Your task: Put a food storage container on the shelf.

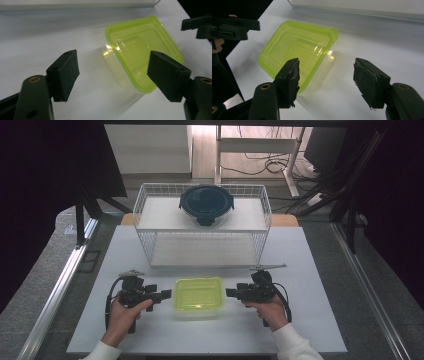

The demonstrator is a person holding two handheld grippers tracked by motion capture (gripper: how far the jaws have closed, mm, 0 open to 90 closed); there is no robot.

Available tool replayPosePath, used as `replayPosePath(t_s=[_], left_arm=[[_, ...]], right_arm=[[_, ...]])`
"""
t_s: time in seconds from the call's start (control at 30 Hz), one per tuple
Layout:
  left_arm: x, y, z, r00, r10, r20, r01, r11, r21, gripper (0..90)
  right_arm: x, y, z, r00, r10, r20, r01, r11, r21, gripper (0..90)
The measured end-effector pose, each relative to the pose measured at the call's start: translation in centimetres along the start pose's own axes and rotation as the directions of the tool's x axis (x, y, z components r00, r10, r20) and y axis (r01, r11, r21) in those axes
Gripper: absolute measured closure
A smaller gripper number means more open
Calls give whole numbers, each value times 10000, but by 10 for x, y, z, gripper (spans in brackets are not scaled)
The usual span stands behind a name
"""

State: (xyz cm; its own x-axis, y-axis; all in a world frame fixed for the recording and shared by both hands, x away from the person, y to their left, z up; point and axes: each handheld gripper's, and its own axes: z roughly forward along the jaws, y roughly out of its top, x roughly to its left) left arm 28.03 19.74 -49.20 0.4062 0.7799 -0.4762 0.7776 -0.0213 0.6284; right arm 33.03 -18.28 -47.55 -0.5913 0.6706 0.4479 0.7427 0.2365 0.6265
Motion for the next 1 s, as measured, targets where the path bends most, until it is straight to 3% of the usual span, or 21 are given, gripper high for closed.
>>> replayPosePath(t_s=[0.1,0.33,0.57,1.0], left_arm=[[0,3,9,9986,-362,390,356,9992,171,257],[-1,9,20,9967,-580,568,555,9974,461,269],[7,7,23,9872,-1167,1084,1119,9925,501,303],[13,0,36,9740,-1706,1489,1582,9832,915,360]], right_arm=[[0,2,7,9997,122,-190,-119,9998,164,381],[0,5,21,9987,385,-330,-374,9987,335,382],[-3,1,25,9956,727,-590,-707,9968,362,390],[-4,-4,38,9911,1092,-759,-1058,9932,476,435]])
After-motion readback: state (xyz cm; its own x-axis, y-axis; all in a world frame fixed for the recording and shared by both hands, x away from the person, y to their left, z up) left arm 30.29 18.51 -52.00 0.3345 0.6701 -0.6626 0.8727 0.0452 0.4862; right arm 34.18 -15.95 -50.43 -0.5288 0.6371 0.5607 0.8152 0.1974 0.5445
